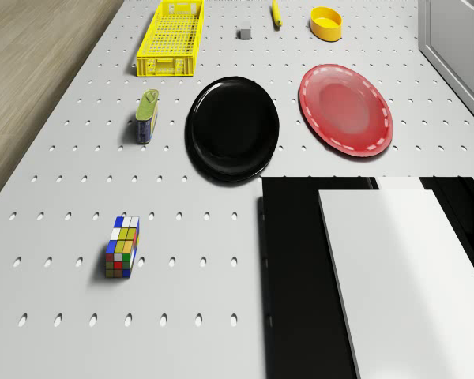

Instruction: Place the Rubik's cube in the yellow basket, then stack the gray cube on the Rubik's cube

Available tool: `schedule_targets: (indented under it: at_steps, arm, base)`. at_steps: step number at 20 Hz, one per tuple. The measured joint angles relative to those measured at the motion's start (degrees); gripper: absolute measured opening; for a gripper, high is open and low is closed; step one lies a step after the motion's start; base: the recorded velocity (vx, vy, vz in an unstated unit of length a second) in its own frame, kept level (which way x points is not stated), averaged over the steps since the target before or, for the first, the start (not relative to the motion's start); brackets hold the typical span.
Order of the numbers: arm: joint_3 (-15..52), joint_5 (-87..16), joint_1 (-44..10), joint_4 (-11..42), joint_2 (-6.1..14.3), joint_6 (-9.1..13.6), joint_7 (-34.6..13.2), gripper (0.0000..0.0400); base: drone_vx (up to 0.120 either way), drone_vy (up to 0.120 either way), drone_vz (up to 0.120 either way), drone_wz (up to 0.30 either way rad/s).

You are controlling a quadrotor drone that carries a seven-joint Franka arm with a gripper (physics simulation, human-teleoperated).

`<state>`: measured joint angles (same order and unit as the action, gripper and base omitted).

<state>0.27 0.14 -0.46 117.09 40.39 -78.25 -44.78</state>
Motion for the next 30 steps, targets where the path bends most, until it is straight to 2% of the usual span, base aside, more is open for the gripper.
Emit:
schedule_targets:
  at_steps: [8, 22, 30]
  arm:
    - [0.1, -0.1, -0.1, 0.2, 0.2, -0.3, 0.0, 0.04]
    - [1.0, -1.3, -0.4, 0.6, 0.6, -0.9, -0.1, 0.04]
    - [3.7, -5.1, -1.2, 1.0, 0.9, -1.3, -0.6, 0.04]
  base:
    - [0.12, 0.0, 0.0, 0.0]
    - [0.12, 0.12, 0.0, 0.0]
    - [0.12, 0.12, 0.0, 0.0]
